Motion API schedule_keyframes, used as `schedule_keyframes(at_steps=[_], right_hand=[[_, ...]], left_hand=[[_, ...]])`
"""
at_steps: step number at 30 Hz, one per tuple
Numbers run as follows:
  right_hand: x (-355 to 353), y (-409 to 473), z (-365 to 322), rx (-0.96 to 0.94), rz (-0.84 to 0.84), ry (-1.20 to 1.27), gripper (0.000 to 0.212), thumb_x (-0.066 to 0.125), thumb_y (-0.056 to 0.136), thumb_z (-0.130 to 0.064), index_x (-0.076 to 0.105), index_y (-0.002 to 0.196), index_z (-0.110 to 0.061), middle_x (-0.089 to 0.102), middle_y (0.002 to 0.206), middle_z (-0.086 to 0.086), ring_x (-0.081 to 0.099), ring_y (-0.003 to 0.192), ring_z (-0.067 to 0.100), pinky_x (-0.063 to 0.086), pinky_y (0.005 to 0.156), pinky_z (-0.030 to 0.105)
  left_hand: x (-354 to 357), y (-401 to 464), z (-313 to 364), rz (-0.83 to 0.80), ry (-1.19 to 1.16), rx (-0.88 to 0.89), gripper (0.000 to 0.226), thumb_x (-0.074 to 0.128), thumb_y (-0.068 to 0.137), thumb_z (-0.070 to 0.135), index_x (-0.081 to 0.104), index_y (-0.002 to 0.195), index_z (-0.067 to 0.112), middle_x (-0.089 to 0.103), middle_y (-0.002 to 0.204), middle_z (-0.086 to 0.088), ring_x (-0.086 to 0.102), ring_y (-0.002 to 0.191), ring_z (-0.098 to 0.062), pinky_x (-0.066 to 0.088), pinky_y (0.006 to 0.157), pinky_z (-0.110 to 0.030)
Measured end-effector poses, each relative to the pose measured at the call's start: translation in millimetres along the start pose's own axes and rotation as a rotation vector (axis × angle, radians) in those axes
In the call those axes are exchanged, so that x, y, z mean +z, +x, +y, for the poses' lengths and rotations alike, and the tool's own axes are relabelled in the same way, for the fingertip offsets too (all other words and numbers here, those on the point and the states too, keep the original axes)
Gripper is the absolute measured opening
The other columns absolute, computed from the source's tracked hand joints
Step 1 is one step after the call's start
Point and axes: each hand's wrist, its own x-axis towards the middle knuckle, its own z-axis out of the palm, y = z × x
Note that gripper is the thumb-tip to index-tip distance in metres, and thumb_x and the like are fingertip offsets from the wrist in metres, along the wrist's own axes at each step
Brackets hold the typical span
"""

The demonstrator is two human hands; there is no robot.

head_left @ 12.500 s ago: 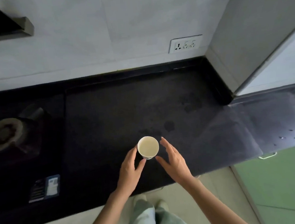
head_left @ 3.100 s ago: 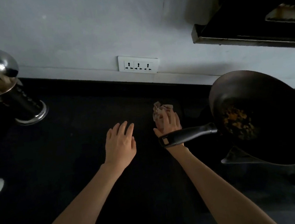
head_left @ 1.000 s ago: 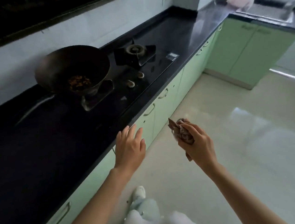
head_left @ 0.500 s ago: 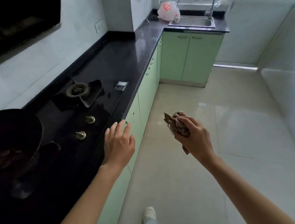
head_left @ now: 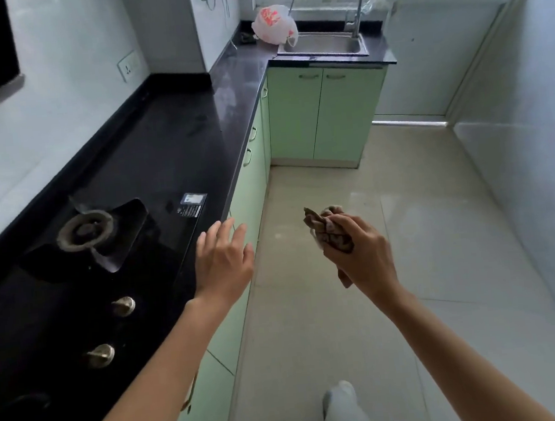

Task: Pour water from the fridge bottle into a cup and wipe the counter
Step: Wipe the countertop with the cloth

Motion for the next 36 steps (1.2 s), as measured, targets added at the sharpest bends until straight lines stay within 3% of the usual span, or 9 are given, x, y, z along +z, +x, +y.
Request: schedule_keyframes(at_steps=[6, 12, 17, 25, 32, 36], right_hand=[[24, 78, 48, -0.010, -0.027, 0.037, 0.039, 0.081, 0.073, -0.026, 0.068, 0.109, -0.016, 0.068, 0.114, -0.002, 0.067, 0.091, 0.023, 0.055, 0.072, 0.032], [40, 184, 102, -0.079, -0.066, 0.100, 0.039, 0.081, 0.072, -0.023, 0.069, 0.108, -0.013, 0.069, 0.111, 0.000, 0.066, 0.090, 0.023, 0.048, 0.074, 0.025], [54, 269, 131, -0.175, -0.103, 0.134, 0.039, 0.078, 0.071, -0.028, 0.070, 0.106, -0.013, 0.070, 0.109, 0.001, 0.067, 0.089, 0.023, 0.053, 0.074, 0.030], [120, 354, 159, -0.242, -0.174, 0.164, 0.039, 0.082, 0.070, -0.028, 0.070, 0.106, -0.016, 0.070, 0.108, -0.003, 0.066, 0.086, 0.017, 0.041, 0.073, 0.019], [204, 440, 161, -0.309, -0.264, 0.168, 0.040, 0.081, 0.073, -0.031, 0.069, 0.109, -0.019, 0.069, 0.113, -0.005, 0.066, 0.092, 0.019, 0.052, 0.076, 0.027], [250, 494, 152, -0.349, -0.264, 0.166, 0.038, 0.081, 0.074, -0.033, 0.069, 0.107, -0.020, 0.069, 0.109, -0.008, 0.065, 0.086, 0.016, 0.047, 0.073, 0.021]], left_hand=[[37, 72, 7, -0.002, 0.013, -0.031, 0.039, 0.052, 0.082, 0.023, 0.066, 0.114, 0.006, 0.063, 0.124, -0.017, 0.057, 0.115, -0.038, 0.045, 0.096, -0.055], [64, 161, 26, 0.004, 0.054, -0.109, 0.046, 0.041, 0.084, 0.029, 0.066, 0.115, 0.006, 0.063, 0.124, -0.018, 0.058, 0.114, -0.039, 0.046, 0.094, -0.055], [78, 221, 35, 0.033, 0.069, -0.195, 0.046, 0.042, 0.086, 0.030, 0.066, 0.116, 0.006, 0.063, 0.124, -0.017, 0.057, 0.115, -0.038, 0.046, 0.095, -0.053], [113, 291, 8, 0.022, 0.122, -0.285, 0.051, 0.035, 0.086, 0.033, 0.067, 0.113, 0.005, 0.066, 0.118, -0.016, 0.061, 0.110, -0.036, 0.049, 0.089, -0.050], [155, 373, -49, 0.032, 0.099, -0.352, 0.040, 0.051, 0.084, 0.027, 0.067, 0.114, 0.007, 0.066, 0.119, -0.015, 0.061, 0.110, -0.035, 0.050, 0.091, -0.049], [175, 420, -80, 0.046, 0.128, -0.359, 0.032, 0.066, 0.080, 0.018, 0.068, 0.110, 0.006, 0.068, 0.115, -0.016, 0.064, 0.106, -0.035, 0.052, 0.087, -0.050]])
